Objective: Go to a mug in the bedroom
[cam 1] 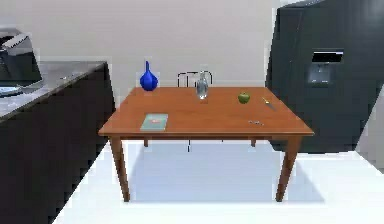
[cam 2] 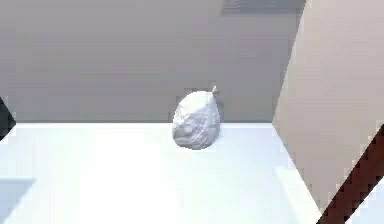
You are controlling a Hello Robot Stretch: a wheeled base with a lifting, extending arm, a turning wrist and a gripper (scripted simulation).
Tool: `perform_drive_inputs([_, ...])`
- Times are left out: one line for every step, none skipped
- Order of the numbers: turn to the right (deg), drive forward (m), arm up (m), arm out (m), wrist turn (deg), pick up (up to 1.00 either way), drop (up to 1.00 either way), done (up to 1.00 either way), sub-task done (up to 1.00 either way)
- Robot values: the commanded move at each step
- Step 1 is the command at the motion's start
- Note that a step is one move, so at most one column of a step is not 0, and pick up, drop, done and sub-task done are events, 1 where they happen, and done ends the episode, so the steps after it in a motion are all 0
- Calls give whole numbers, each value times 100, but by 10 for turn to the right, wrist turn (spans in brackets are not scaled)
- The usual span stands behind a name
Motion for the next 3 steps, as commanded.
perform_drive_inputs([450, 0, 0, 0, 0, 0, 0, 0, 0])
perform_drive_inputs([450, 0, 0, 0, 0, 0, 0, 0, 0])
perform_drive_inputs([450, 0, 0, 0, 0, 0, 0, 0, 0])
